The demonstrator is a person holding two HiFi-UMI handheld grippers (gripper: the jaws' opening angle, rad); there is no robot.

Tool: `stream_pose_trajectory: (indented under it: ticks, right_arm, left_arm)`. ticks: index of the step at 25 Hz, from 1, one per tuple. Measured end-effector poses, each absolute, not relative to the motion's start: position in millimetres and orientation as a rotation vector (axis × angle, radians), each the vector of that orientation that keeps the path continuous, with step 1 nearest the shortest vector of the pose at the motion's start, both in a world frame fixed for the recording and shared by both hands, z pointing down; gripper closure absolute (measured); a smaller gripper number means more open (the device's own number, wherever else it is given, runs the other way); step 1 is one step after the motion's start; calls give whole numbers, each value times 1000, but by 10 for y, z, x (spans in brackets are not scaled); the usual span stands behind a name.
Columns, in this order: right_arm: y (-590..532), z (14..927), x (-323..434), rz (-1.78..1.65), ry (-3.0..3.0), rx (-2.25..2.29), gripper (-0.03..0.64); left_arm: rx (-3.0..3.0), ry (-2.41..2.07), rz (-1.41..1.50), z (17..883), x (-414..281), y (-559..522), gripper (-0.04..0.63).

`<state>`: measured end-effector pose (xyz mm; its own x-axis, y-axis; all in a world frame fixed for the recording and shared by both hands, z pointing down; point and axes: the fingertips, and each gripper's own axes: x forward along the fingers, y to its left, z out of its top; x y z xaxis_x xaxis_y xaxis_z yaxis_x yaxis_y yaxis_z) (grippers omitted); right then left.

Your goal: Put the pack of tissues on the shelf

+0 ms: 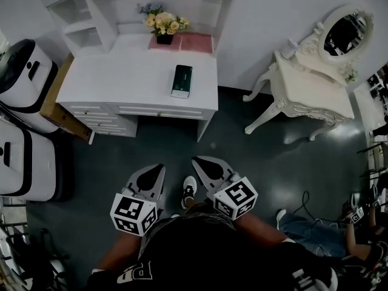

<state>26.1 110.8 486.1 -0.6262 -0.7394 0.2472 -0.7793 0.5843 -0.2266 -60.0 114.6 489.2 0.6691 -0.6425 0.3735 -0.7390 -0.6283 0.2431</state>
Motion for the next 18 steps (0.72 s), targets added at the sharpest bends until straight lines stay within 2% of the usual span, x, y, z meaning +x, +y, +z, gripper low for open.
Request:
stream_pose_trajectory:
  ticks: [18]
  right_arm:
    - [-111, 4620, 791, 444, -2751, 1274, 607]
  left_arm:
    - [2561, -1131, 391, 4581, -20, -117, 580]
